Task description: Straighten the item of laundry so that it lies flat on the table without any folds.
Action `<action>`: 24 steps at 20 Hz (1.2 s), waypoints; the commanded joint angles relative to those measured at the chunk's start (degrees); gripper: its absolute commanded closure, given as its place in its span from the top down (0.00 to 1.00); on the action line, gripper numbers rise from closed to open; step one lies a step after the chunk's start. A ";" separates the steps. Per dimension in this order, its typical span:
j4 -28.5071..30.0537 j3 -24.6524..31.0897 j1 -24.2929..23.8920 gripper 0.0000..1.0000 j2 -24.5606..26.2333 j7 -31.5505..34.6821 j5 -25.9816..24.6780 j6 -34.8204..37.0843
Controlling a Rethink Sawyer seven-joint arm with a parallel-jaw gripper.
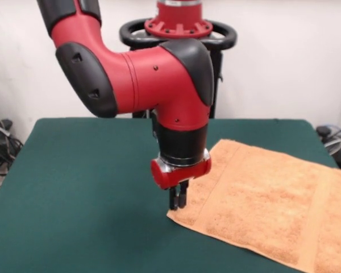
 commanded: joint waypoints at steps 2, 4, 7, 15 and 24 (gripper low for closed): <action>-4.11 -5.20 0.76 0.00 -2.16 -8.64 -0.75 6.39; -4.14 -5.30 0.81 0.00 -1.82 -8.51 -1.01 6.01; -3.87 -5.64 0.67 0.00 -1.20 -7.84 -1.34 5.09; 1.55 -5.75 2.92 0.00 -6.82 -3.41 3.21 7.78; 13.80 -2.04 5.40 0.00 -15.71 0.89 10.20 2.33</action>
